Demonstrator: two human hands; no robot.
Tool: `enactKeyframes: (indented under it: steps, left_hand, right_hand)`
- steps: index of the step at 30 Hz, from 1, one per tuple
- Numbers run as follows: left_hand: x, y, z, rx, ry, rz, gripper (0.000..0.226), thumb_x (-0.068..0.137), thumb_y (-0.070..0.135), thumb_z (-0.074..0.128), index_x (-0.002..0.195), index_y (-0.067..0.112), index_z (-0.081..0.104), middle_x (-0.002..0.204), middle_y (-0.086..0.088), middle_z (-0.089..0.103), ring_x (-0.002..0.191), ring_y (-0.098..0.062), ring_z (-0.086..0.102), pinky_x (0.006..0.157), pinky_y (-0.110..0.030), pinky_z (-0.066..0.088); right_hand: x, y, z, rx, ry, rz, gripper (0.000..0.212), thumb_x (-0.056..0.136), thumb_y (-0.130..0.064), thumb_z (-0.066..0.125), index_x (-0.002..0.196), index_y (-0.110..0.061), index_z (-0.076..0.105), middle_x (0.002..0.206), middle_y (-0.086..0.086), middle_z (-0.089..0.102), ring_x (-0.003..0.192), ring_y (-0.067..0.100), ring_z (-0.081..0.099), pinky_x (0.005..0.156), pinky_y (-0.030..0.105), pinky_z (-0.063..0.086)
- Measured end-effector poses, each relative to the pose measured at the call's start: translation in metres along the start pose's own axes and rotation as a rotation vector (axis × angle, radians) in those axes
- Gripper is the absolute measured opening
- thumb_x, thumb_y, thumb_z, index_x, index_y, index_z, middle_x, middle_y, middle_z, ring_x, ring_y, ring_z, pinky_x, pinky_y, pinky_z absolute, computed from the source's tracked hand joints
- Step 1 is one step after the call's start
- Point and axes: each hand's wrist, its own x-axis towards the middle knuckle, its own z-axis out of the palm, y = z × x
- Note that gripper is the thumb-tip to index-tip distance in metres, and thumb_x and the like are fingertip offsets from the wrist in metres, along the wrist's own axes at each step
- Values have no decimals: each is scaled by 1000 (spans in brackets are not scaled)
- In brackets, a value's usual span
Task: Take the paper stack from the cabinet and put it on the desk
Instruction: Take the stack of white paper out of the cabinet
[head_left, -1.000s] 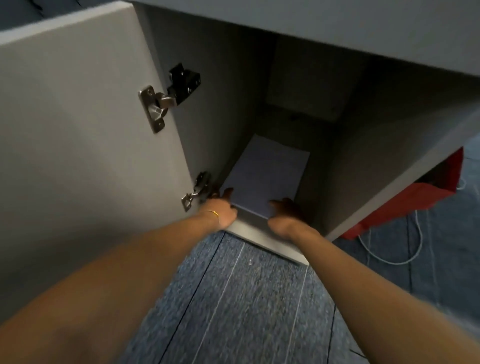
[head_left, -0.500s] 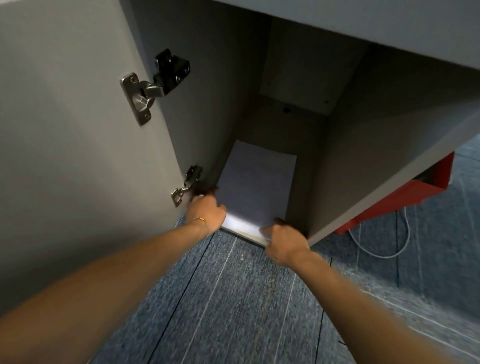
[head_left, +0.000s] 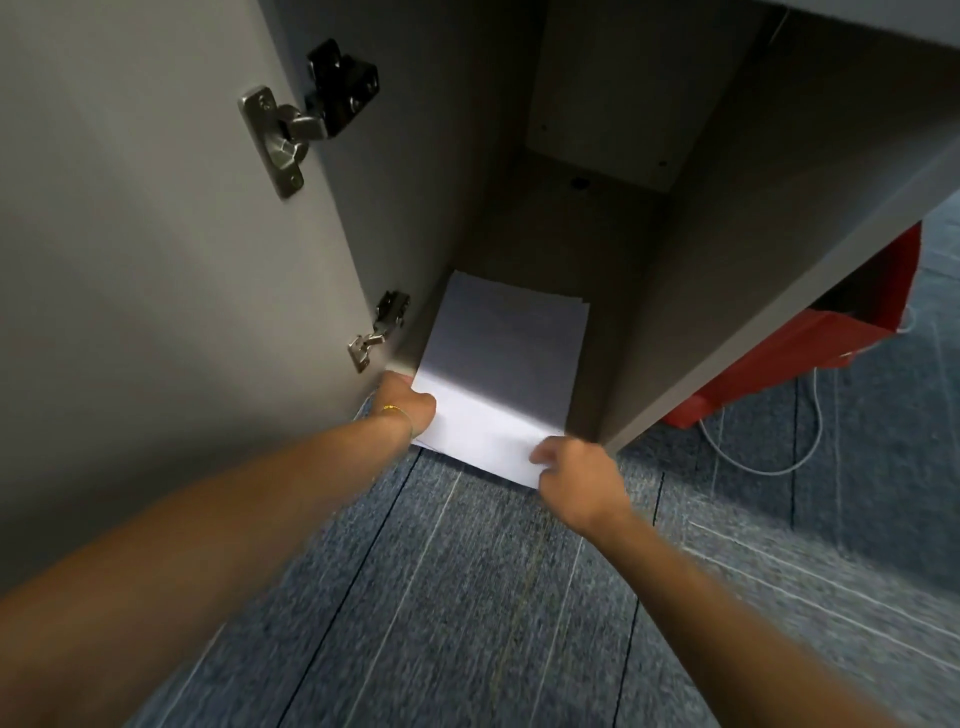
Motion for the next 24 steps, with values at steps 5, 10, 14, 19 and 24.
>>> enactKeyframes:
  steps: [5, 10, 14, 19, 24]
  left_hand:
    - [-3, -27, -29, -54, -311, -14, 42, 89, -4, 60, 131, -1, 58, 129, -18, 66, 115, -36, 66, 95, -42, 53]
    - [-28, -61, -50, -20, -481, -18, 56, 93, -9, 52, 145, 9, 43, 142, -13, 57, 130, -36, 56, 101, -42, 49]
    - [-45, -84, -58, -21, -609, -39, 58, 92, -7, 55, 146, 10, 42, 143, -9, 55, 128, -30, 55, 98, -41, 52]
    - [-53, -81, -56, -444, -573, -123, 53, 88, 18, 63, 139, 5, 54, 134, -17, 66, 126, -39, 61, 99, -49, 54]
    - [-67, -54, -55, -476, -367, -78, 43, 96, 23, 61, 136, 10, 58, 133, -16, 67, 120, -39, 65, 100, -59, 51]
  right_hand:
    - [-9, 16, 17, 272, 9, 328, 37, 97, -31, 50, 95, -3, 75, 105, 21, 76, 95, 39, 72, 83, 38, 57]
    - [2, 10, 32, 1168, -102, 527, 24, 102, -21, 60, 118, -3, 65, 100, 13, 74, 85, 29, 71, 74, 41, 60]
    - [4, 0, 34, 1322, -81, 549, 19, 98, 1, 60, 115, -6, 65, 116, 18, 73, 84, 32, 69, 82, 48, 56]
    - [-16, -7, 33, 1264, -43, 382, 37, 101, 3, 56, 131, -17, 63, 115, 6, 73, 91, 26, 70, 79, 46, 57]
    - [-35, -20, 20, 1207, -29, 291, 36, 99, 3, 55, 126, -19, 63, 111, 1, 75, 96, 25, 72, 82, 45, 59]
